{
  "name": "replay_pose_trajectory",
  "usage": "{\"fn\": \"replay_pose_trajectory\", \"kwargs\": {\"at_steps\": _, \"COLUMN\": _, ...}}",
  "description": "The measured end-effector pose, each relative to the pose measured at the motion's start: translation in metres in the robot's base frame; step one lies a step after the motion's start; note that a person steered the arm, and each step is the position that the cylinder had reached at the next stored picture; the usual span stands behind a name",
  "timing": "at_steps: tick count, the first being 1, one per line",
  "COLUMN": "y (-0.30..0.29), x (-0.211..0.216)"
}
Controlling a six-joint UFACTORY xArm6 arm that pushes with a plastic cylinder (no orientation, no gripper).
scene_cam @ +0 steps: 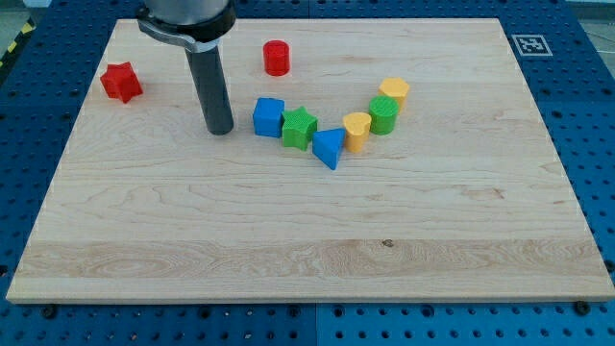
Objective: Move your arm towards top
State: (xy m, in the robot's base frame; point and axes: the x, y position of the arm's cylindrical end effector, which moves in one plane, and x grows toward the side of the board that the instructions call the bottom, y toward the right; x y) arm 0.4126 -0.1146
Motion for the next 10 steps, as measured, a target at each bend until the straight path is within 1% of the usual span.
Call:
{"fn": "replay_pose_trajectory", "kwargs": {"at_steps": 2, "y": 0.0, "x": -0.001}}
{"fn": "replay_pose_trajectory", "kwargs": {"at_steps": 7, "y": -0.008, "x": -0.043}}
{"fn": "replay_pose_trajectory", "kwargs": {"at_steps": 10, "y": -0.008, "x": -0.051}}
